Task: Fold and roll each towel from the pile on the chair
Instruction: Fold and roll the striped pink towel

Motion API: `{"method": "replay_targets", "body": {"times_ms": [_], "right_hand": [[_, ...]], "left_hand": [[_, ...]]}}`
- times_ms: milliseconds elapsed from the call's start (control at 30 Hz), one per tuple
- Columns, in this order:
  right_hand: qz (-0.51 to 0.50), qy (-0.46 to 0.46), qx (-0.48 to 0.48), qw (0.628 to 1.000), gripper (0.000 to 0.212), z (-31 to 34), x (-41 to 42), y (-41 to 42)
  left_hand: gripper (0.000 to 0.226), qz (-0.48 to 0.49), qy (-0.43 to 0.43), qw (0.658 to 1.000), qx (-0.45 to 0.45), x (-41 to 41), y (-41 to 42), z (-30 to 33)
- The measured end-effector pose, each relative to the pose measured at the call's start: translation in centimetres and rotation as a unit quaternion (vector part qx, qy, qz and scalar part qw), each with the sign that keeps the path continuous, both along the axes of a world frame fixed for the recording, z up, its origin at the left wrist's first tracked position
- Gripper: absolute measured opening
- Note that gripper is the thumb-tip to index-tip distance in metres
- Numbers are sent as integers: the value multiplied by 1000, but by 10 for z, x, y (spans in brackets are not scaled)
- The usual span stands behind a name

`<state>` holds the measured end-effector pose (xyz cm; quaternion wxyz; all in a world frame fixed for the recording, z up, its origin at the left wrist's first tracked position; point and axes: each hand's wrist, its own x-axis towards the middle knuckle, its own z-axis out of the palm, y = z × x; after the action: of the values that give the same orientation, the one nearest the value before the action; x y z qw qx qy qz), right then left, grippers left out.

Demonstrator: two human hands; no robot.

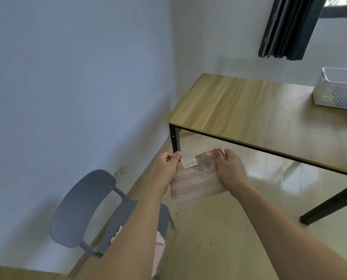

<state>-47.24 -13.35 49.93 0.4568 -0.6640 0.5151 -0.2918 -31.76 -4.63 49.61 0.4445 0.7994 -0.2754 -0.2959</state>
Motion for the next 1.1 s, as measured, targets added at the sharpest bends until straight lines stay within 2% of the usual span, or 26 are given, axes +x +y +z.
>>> {"method": "replay_targets", "body": {"times_ms": [33,133,167,233,300,467,600,667,867,967,1100], "right_hand": [[11,-1,-4,1000,34,4,-9,-8],[41,-12,-9,999,35,9,-25,-31],[46,-12,-7,999,35,9,-28,-37],[49,-13,0,999,35,8,-32,-48],[27,-18,6,999,35,6,-42,-61],[-1,-13,29,999,40,2,-96,-117],[-7,6,40,999,52,-5,-149,-182],[-12,12,44,999,52,-12,-179,-215],[-25,-4,79,997,52,-18,-258,-308],[-8,-19,101,995,50,-15,-273,-344],[-35,-34,88,995,49,-15,-300,-404]], "left_hand": [[49,-8,24,1000,2,-10,-4,2],[83,0,117,993,3,-31,-16,6],[86,12,153,988,-6,-35,-19,6],[65,37,236,971,-33,-44,-25,10],[49,35,271,961,-40,-55,-39,8],[30,62,207,975,-42,-122,-101,-3],[28,70,64,994,-56,-177,-164,-4],[27,62,23,996,-58,-204,-199,-4],[22,66,-52,994,-69,-292,-286,9],[24,80,-67,992,-72,-310,-317,14],[26,66,-89,991,-80,-334,-379,11]]}}
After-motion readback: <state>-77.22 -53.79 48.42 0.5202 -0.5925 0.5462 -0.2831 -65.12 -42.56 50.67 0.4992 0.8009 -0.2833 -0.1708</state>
